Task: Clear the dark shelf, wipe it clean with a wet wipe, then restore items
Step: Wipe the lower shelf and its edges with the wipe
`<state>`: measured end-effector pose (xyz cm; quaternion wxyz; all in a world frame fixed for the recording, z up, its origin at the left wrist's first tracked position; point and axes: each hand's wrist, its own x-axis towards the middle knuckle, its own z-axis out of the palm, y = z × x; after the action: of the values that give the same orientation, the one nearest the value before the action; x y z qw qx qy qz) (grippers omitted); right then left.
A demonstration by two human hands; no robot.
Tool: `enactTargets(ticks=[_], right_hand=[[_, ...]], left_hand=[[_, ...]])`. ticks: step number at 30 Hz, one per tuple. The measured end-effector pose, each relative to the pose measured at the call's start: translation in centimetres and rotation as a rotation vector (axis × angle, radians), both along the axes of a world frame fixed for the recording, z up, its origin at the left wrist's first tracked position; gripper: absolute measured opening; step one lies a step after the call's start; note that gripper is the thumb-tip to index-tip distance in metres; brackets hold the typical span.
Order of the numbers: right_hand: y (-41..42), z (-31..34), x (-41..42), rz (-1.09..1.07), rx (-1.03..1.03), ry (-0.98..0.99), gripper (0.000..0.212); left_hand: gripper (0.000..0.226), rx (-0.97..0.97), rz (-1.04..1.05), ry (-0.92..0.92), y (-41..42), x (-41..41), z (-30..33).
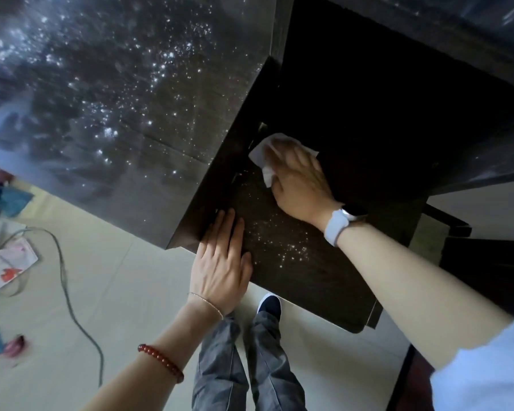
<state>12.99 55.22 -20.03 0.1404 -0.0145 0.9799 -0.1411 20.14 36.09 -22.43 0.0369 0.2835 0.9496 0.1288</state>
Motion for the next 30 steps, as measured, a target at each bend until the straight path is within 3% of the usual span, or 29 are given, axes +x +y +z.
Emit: enactTargets(ticks=[5,12,18,21,27,30], right_hand=[[-1.5,0.1,-2.8,-0.232,-0.022,0.128,0.053],[-2.7,-0.5,-4.0,-0.643,-0.344,0.338,0.035],[-3.8,-0.8,-6.2,-0.859,-0.240,0.326,0.027],[-4.4,-1.2,-5.4,-0.757,-0.263,0.383,0.025],[-3.5,-1.2,-1.2,-0.218,-0.210,0.360,0.018],[-3.7,-1.0,-1.7,-0.257,-0.182,0.342,0.019]], left_hand=[[0.053,-0.014,-0.019,0.022,-0.5,-0.2,-0.6],[0.053,0.006,-0.021,0.039,-0.5,-0.1,-1.1],[0.053,0.033,-0.024,0.050,-0.6,-0.1,-1.2],[0.053,0.047,-0.020,0.057,-0.5,-0.1,-1.4],[0.053,0.062,-0.010,0.058,-0.6,0.0,-1.4],[0.053,0.042,-0.011,0.059,-0.5,-0.1,-1.3]])
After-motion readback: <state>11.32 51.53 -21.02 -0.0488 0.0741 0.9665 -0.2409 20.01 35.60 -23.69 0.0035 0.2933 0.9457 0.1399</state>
